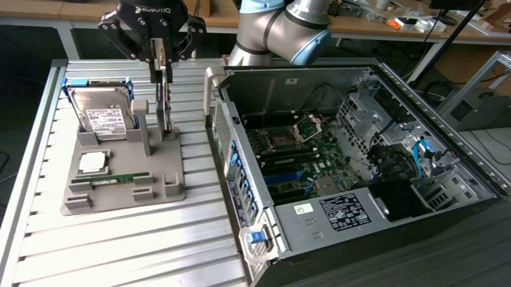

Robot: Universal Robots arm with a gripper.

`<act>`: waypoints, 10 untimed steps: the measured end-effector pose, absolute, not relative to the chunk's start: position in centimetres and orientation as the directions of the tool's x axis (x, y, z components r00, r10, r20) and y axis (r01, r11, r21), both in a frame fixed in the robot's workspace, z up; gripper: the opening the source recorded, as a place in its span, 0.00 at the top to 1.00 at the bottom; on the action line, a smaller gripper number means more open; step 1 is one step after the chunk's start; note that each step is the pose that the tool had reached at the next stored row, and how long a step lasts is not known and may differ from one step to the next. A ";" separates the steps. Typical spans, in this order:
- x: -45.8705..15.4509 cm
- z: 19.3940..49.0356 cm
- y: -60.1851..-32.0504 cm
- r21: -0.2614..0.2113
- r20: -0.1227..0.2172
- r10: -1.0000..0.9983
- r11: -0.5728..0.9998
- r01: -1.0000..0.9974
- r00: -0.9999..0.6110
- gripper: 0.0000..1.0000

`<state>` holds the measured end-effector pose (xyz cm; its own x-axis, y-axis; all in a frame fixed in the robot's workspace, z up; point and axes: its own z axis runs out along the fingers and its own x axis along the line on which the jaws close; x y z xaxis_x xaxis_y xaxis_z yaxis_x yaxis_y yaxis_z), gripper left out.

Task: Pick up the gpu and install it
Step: 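Pick up the gpu and move the gpu toward the slot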

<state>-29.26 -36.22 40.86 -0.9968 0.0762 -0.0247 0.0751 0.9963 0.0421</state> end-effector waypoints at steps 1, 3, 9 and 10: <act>-29.3 40.9 -36.2 0.042 -0.025 0.076 0.996 0.075 -0.997 0.73; -29.3 41.0 -36.2 0.042 -0.025 0.076 0.996 0.075 -0.997 0.73; -29.3 41.2 -36.2 0.042 -0.025 0.076 0.996 0.075 -0.997 0.73; -29.3 41.2 -36.2 0.042 -0.025 0.076 0.996 0.075 -0.997 0.73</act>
